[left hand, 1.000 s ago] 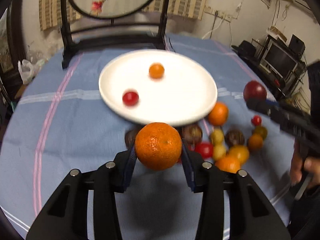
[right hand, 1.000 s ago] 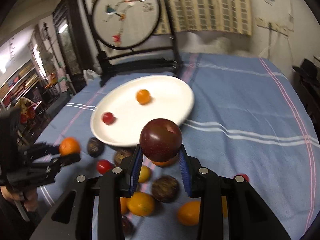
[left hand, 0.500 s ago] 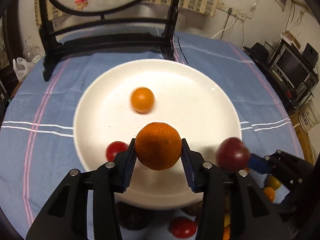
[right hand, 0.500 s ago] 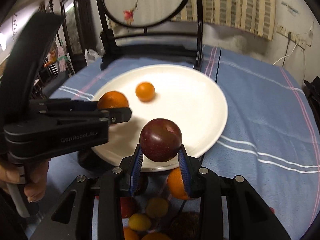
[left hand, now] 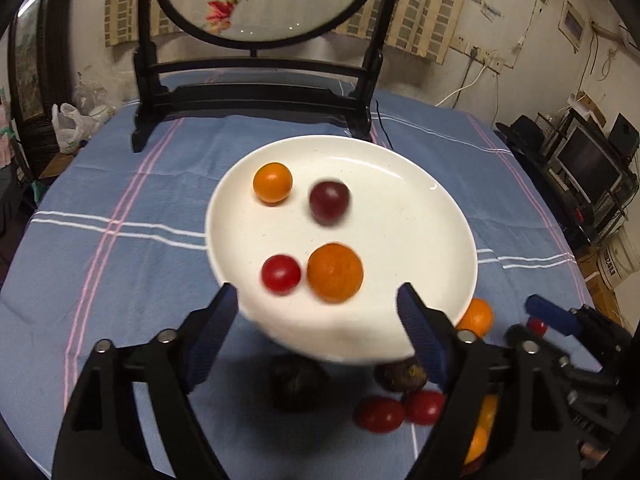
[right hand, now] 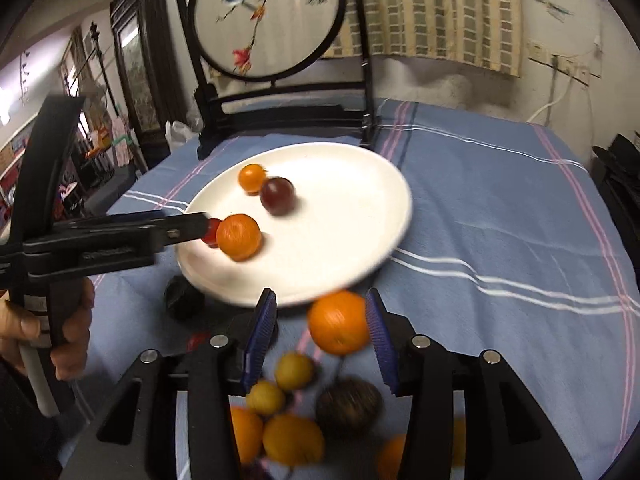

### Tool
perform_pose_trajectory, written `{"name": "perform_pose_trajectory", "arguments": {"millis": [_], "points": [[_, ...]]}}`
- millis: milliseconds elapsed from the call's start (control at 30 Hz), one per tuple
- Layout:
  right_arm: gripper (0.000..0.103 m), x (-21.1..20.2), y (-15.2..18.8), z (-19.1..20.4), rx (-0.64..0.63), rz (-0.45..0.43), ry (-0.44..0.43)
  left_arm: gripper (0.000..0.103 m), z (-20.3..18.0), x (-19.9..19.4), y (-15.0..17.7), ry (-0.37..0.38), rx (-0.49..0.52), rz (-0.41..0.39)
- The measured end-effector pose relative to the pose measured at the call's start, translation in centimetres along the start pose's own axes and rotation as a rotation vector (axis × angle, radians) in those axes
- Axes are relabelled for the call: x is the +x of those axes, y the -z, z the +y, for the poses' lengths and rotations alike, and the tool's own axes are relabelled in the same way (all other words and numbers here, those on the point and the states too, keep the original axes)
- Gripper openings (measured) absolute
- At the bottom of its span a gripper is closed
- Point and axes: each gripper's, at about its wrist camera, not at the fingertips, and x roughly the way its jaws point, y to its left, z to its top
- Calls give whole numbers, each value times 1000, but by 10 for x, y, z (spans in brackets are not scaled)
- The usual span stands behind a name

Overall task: Organize fruits
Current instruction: 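Release tangerine onto plate with left tool and withdraw both tools, then grasp yellow-green citrus with right tool while left tool grasps dark red plum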

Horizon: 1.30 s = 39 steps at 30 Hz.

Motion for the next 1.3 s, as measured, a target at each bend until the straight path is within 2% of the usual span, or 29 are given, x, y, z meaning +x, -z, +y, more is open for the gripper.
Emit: {"name": "perform_pose_trajectory", "arguments": {"millis": [267,400,600,733,833,933,1300], "points": [[61,-51,51,-48,139,-45,60,92,8,-35,57,10,-13,10],[61,-65,79,-66,199,-40,104,93,8,-37,85,29,-13,38],[61,-64,106,-76,227,5,138,93,7,-34,118,47,-29,96],[61,-60,106,-78,211,29,172,93,3,-33,134,76,-11,119],[61,-49,104,-67,100,77,271,93,-2,-30,141,54,40,119],[49,-39,103,-66,68,123,225,93,-6,-32,143,86,52,115],[49,0,70,-62,-52,183,230,93,-16,-33,144,79,102,124]]}}
